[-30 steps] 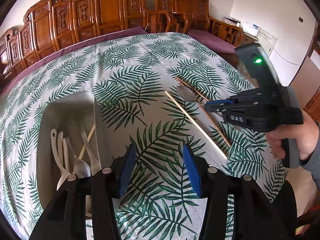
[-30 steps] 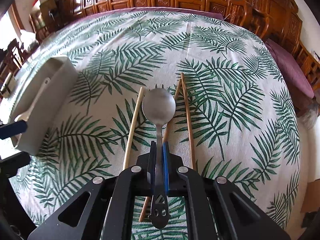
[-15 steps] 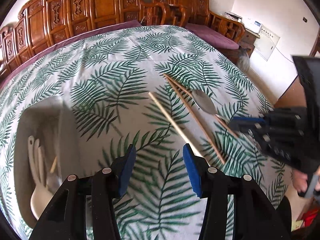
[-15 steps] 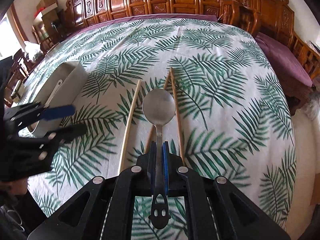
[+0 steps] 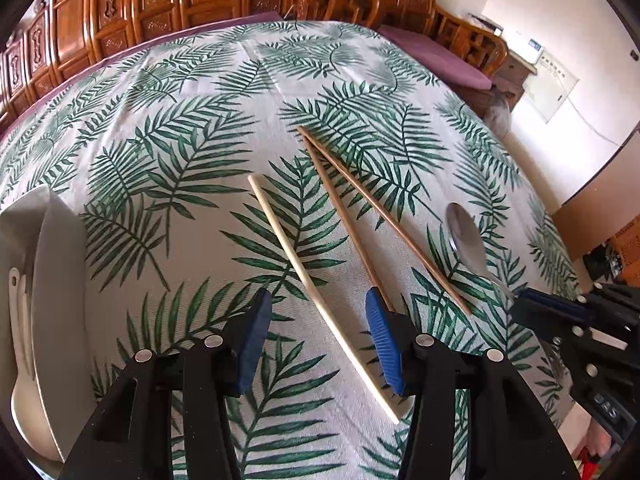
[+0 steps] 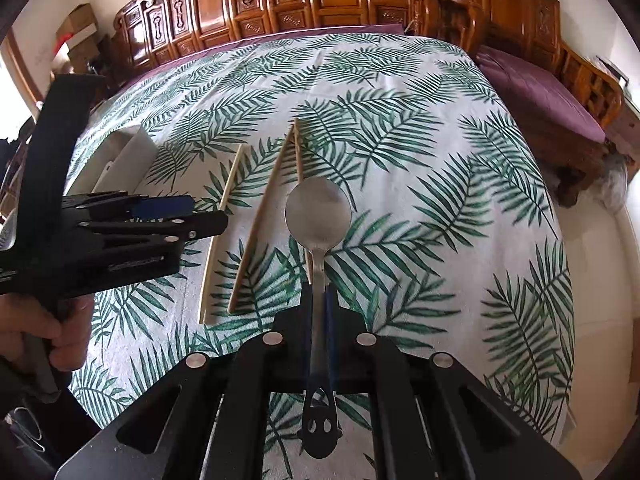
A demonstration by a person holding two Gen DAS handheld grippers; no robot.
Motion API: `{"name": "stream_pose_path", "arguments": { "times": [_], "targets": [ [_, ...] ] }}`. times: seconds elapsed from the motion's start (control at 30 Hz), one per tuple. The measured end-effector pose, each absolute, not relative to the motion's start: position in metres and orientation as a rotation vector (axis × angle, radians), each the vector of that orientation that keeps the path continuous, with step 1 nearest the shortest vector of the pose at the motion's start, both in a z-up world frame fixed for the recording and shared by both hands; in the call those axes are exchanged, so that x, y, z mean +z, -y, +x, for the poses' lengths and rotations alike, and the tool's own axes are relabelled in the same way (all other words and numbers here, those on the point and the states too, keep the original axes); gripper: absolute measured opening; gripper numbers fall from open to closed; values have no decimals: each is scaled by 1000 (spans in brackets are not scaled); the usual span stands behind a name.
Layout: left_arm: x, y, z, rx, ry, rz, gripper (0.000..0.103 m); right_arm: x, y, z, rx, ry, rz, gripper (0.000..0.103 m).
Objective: Organize utensils
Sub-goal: 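Lift the metal spoon with the right tool while the left tool grasps a wooden chopstick, then carry the chopstick and metal spoon toward the grey tray with both tools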
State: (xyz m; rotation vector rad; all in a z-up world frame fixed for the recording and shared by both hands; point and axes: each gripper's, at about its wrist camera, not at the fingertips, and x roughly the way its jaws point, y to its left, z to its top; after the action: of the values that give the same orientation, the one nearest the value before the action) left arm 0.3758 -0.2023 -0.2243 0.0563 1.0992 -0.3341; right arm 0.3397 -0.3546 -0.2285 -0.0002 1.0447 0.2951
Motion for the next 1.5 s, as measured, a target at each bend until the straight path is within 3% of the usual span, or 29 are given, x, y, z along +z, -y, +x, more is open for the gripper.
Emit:
{"name": "stream_pose_path", "arguments": {
  "times": [0.2,0.37,0.5,0.57,0.93,1.5],
  "targets": [
    [-234,217,383,-273,-1128,136,46,-230,359,336,295,-1042,15,8],
    [-234,217,384,-240,-1118,167,38,-228,357,336,299,-1036,17,8],
    [-233,210,385,-236,-1119,156,10,-228,356,335,296,-1039,16,8],
    [-232,204,385,-243,-1133,135,5,-228,356,334,292,-1042,17,8],
    [-213,169,372,-283,-1119,82,4,-220,341,326,270,-1038,28,7],
    [-140,107,345,-296,-976,92,4,-186,289,328,292,-992,11,7]
  ]
}}
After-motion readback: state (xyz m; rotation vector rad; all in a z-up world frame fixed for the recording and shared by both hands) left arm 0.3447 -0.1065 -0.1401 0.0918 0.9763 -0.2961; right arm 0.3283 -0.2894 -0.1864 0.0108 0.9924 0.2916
